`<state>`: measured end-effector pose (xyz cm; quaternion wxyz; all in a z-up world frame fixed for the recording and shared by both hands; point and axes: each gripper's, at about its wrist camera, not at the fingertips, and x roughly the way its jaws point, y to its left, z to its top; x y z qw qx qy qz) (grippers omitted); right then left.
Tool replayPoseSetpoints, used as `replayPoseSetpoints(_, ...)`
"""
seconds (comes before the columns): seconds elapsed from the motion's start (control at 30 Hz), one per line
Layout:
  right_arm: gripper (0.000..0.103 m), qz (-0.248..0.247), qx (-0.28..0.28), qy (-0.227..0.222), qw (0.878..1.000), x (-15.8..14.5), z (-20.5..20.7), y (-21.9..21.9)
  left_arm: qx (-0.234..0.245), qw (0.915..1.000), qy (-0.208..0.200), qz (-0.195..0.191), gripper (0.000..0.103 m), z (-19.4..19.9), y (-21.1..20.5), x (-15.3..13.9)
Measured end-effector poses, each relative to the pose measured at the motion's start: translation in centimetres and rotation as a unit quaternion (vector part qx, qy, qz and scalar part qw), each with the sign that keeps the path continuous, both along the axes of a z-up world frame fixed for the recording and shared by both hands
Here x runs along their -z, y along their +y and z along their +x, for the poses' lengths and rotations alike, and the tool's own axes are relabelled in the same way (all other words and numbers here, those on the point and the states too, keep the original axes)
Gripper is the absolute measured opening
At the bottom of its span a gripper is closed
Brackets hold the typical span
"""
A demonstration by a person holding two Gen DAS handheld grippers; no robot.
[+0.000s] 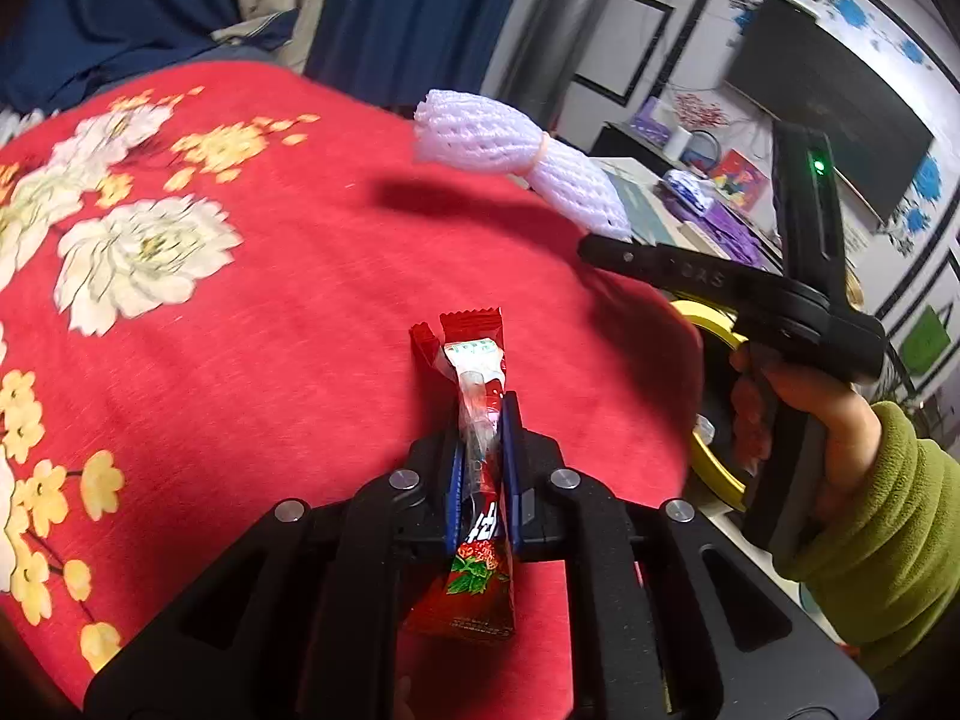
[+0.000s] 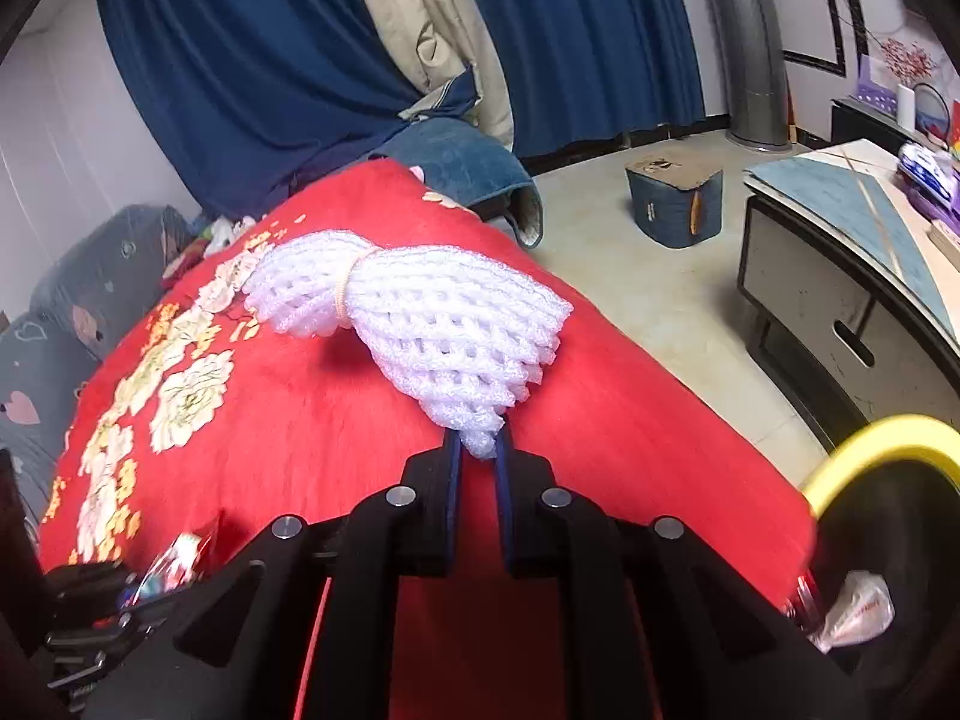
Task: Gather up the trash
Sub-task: 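Carry the red wrapper and white mesh sleeve with both tools over the yellow bin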
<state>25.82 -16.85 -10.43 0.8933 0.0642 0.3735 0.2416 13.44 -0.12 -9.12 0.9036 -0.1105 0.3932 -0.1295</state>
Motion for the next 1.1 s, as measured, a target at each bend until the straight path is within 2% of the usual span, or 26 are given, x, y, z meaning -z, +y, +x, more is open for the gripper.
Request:
replayPoseSetpoints(0.3, 0.010, -0.002, 0.018, -0.034, 0.999, -2.4, -4.1, -4.7, 0.024, 0.9979, -0.059, 0.011, 0.006, -0.8, -2.7, -3.2)
replayPoseSetpoints(0.47, 0.010, -0.027, 0.033, -0.063, 0.997, -3.5, -6.3, -6.9, 0.034, 0.9964, -0.077, 0.002, 0.006, -0.9, -4.1, -4.7)
replayPoseSetpoints(0.63, 0.010, -0.065, 0.073, -0.096, 0.991, -4.2, -8.5, -10.1, 0.055, 0.9943, -0.090, -0.009, 0.006, -0.7, -6.1, -5.8)
replayPoseSetpoints(1.1, 0.010, -0.066, 0.151, -0.098, 0.982, -4.1, -11.7, -17.4, 0.127, 0.9842, -0.123, -0.013, 0.006, 0.2, -13.0, -8.0)
